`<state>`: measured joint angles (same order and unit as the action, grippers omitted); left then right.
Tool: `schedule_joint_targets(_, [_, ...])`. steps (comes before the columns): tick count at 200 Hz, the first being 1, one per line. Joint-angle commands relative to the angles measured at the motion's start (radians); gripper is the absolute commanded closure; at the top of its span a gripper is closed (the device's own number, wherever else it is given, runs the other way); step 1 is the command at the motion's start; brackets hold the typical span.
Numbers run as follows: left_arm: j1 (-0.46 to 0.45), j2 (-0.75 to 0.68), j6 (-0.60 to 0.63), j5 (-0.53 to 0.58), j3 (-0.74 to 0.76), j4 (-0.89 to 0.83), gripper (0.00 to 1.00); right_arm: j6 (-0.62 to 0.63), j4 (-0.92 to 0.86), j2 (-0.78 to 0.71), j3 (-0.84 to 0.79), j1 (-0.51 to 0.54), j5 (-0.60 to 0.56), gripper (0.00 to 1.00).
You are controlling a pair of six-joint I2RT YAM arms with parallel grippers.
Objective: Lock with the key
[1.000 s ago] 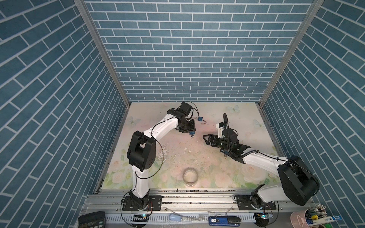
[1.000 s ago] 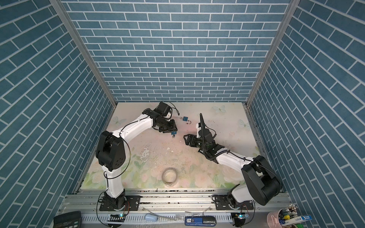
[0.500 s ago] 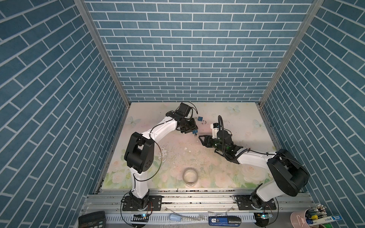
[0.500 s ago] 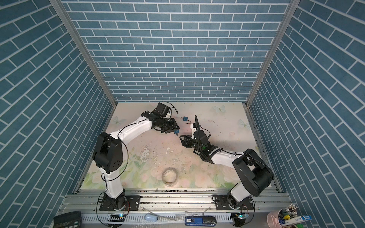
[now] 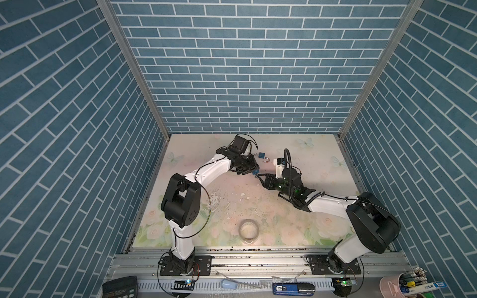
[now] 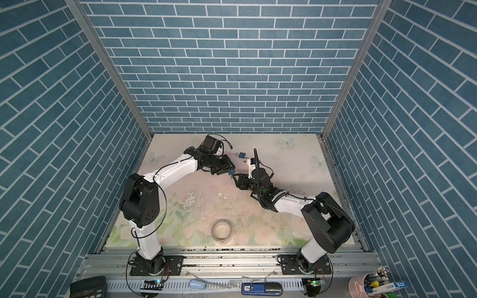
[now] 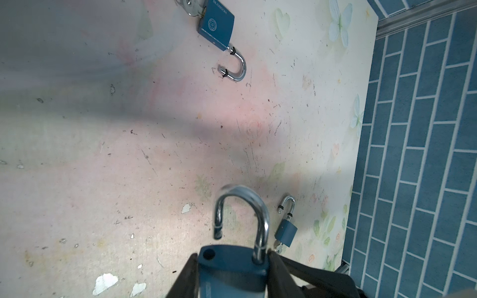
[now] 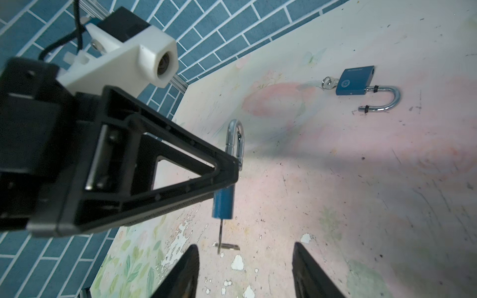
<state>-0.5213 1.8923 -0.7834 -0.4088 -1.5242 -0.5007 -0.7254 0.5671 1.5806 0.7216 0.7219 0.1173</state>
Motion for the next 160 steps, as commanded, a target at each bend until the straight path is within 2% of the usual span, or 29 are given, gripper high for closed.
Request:
schedule_joint_targets(1, [0.006, -0.036, -0.008, -0.018, 0.011, 0.033, 0.78, 0.011, 0.014, 0.02, 0.04, 0.006, 0.001, 0.43])
schedule_joint_targets(160, [0.006, -0.081, -0.049, -0.051, 0.089, 0.099, 0.78, 0.014, 0.027, 0.036, 0.056, 0.013, -0.008, 0.46])
